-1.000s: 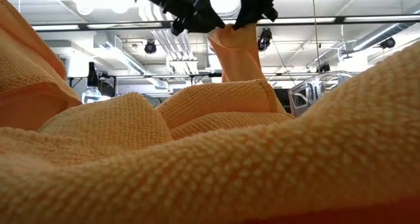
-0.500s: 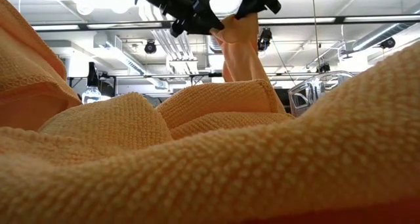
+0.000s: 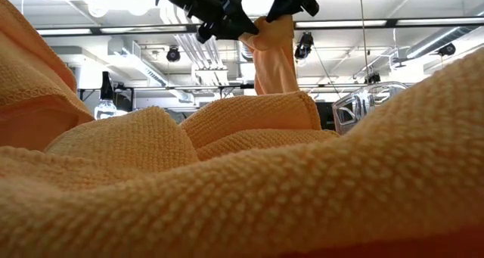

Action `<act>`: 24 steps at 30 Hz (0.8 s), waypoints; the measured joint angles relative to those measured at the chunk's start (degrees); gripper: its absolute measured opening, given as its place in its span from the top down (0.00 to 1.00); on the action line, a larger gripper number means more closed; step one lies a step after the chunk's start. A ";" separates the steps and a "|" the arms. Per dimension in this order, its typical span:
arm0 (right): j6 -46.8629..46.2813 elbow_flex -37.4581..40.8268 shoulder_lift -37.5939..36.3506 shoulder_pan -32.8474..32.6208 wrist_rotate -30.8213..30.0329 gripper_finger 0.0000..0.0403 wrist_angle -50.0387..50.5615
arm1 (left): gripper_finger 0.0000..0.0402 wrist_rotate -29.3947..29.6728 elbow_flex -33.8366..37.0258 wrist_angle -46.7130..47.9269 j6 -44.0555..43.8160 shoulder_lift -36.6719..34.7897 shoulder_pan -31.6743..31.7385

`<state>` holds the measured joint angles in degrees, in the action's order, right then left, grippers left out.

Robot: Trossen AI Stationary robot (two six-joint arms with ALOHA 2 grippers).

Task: Sort microfiber towel by color & place in baskets
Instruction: Put the top right yellow towel into the left transparent bin

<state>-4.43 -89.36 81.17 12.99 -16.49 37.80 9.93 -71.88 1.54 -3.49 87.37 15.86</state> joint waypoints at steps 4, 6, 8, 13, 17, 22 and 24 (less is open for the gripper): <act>0.08 0.00 0.00 0.00 -0.05 0.98 -0.45 | 0.72 0.00 0.00 0.04 -0.02 0.00 0.00; 0.12 0.00 -0.02 0.00 -0.05 0.98 -0.64 | 0.77 0.00 0.00 0.07 -0.04 0.00 0.00; 0.18 0.00 -0.02 0.00 -0.05 0.98 -0.61 | 0.82 0.00 0.00 0.07 -0.17 0.00 0.00; 0.40 0.00 -0.02 0.00 -0.05 0.98 -0.66 | 0.96 0.00 -0.29 0.13 -0.24 0.00 0.00; 0.63 0.00 -0.02 0.00 -0.05 0.98 -0.68 | 0.98 -0.02 -0.35 0.14 -0.24 0.00 0.00; 1.88 0.00 -0.04 0.00 -0.07 0.98 -0.68 | 0.99 -0.02 -0.37 0.14 -0.24 0.00 0.00; 2.10 0.00 -0.04 0.00 -0.07 0.97 -0.70 | 1.00 -0.02 -0.37 0.13 -0.24 0.00 0.00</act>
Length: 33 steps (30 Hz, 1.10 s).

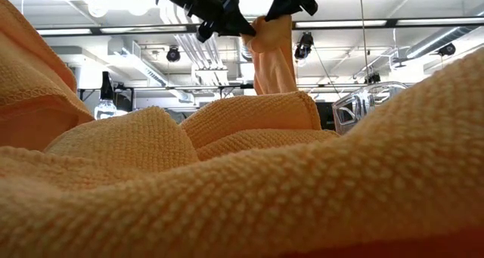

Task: Sort microfiber towel by color & place in baskets
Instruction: Put the top right yellow towel into the left transparent bin

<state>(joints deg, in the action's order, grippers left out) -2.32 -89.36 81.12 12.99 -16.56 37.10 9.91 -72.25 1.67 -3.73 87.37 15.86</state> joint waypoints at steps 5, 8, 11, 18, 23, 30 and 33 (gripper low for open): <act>1.32 0.00 0.00 0.00 -0.02 0.92 0.00 | 1.00 0.00 -0.02 0.00 0.00 0.00 0.00; 1.47 0.00 0.00 0.00 -0.02 0.87 0.00 | 1.00 0.00 -0.02 0.02 0.00 0.00 0.00; 1.44 0.00 0.00 0.02 -0.08 0.82 0.00 | 1.00 0.00 -0.02 0.02 0.00 0.00 0.00; 4.12 0.00 0.00 0.04 -5.25 0.77 0.11 | 1.00 0.00 -0.02 1.09 0.00 0.00 -0.07; 6.91 0.00 0.00 0.10 -9.99 0.79 0.33 | 1.00 0.00 -0.02 2.47 -0.88 0.00 -0.44; 8.42 0.00 -0.02 1.95 -14.03 0.82 1.02 | 1.00 0.00 -0.02 2.84 -1.48 -1.12 -1.98; 7.43 0.12 -0.02 3.27 -14.08 0.83 2.15 | 1.00 0.00 -0.02 2.87 -1.48 -2.57 -3.10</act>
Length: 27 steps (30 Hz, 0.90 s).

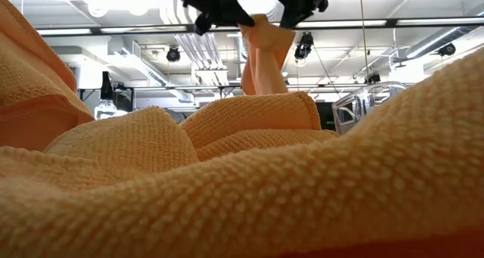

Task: Sort microfiber towel by color & place in baskets
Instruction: Put the top right yellow towel into the left transparent bin

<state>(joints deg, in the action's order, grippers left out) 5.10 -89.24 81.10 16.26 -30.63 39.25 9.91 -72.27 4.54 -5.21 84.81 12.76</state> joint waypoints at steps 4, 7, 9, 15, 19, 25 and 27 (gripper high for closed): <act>-2.45 0.21 0.00 1.64 0.02 0.82 2.25 | 1.00 0.04 0.00 2.00 -0.28 -2.96 -1.72; -3.98 0.66 0.00 2.58 -0.02 0.81 3.00 | 1.00 0.07 0.00 6.13 -1.59 -5.47 -3.46; -4.53 0.90 0.00 2.99 -0.02 0.82 3.12 | 1.00 0.19 0.02 8.76 -2.69 -7.35 -4.85; -7.20 1.95 0.03 4.06 0.00 0.84 3.01 | 1.00 6.07 0.02 14.45 -5.92 -13.77 -10.94; -9.33 2.37 0.63 4.49 -0.04 0.84 3.27 | 1.00 9.06 0.02 15.96 -7.81 -18.30 -16.51; -11.27 4.02 2.57 4.58 -0.06 0.83 3.68 | 0.99 15.99 0.02 20.29 -10.05 -24.03 -27.36; -11.71 5.04 3.53 4.58 -0.37 0.83 3.82 | 0.99 17.40 0.02 22.47 -12.53 -25.80 -31.17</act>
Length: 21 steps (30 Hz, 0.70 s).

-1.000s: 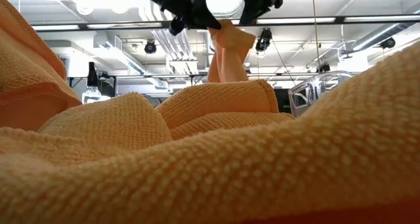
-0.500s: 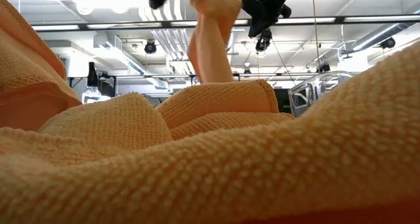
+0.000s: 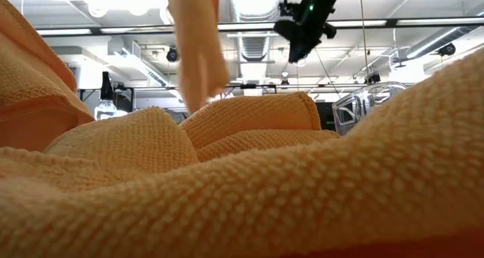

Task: Sort microfiber towel by color & place in baskets
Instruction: Put the top right yellow towel into the left transparent bin

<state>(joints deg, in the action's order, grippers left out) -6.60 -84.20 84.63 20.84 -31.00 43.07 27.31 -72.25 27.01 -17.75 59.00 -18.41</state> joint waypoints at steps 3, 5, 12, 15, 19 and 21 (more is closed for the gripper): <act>-0.23 1.52 1.75 0.00 -0.11 0.82 0.32 | 0.99 1.61 0.00 2.32 -4.66 -2.35 -5.79; -0.35 2.10 3.01 0.00 -0.11 0.82 0.27 | 0.99 2.78 0.00 2.92 -7.39 -3.49 -9.69; -0.36 2.36 8.49 0.00 -0.11 0.83 0.66 | 0.99 3.71 0.00 2.70 -15.99 -4.92 -21.79; -0.42 2.36 10.08 -0.02 0.14 0.83 0.78 | 0.99 3.79 0.00 2.68 -19.33 -4.53 -25.92; -0.93 2.36 10.74 -0.07 3.39 0.81 0.96 | 0.99 7.05 0.00 3.48 -24.43 -3.39 -30.23; -1.68 2.36 10.74 -0.09 4.29 0.81 1.02 | 0.99 9.70 0.02 5.90 -28.42 -3.00 -32.49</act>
<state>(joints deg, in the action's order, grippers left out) -8.28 -81.84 95.37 20.75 -26.71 44.09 37.01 -72.23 32.91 -46.17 56.00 -50.90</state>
